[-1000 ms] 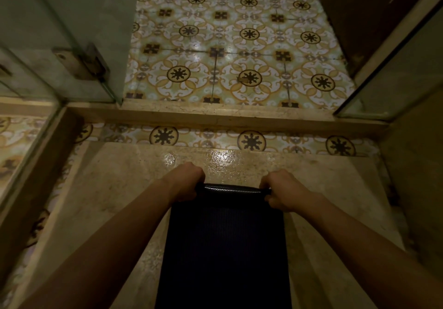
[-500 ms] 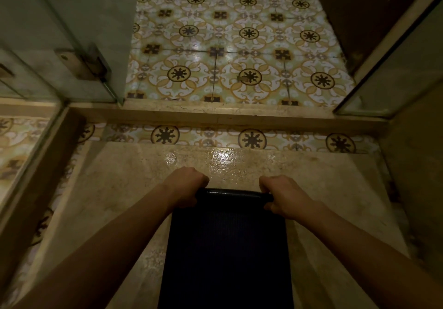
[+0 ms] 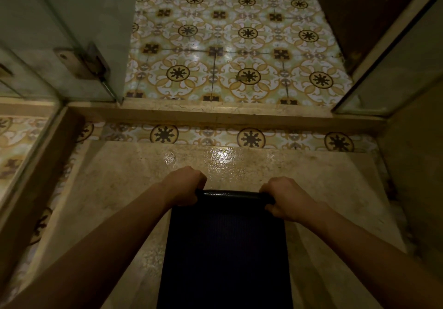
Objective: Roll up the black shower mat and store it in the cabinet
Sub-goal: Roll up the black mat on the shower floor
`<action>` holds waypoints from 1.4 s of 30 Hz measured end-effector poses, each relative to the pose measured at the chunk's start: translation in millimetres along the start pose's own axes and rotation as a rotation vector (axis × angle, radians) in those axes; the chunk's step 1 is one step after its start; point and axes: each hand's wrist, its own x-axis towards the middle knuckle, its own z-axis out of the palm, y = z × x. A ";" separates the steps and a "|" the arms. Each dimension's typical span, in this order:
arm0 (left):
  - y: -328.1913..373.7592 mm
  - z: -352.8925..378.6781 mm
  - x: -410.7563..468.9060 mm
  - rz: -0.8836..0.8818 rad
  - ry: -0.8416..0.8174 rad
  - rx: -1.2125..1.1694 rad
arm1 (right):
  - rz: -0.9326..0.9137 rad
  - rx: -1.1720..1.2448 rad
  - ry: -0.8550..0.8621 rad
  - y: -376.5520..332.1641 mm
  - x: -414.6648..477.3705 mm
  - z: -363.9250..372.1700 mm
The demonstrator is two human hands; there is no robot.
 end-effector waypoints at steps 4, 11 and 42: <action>-9.0 -4.6 4.1 0.002 -0.091 -0.104 | 0.068 0.111 -0.048 2.2 1.6 -5.0; -9.1 5.5 4.4 -0.055 0.000 -0.123 | 0.119 0.141 -0.047 1.5 2.2 -1.5; -11.3 14.3 -10.8 0.036 -0.158 -0.011 | 0.084 0.099 -0.186 -4.0 -3.7 15.2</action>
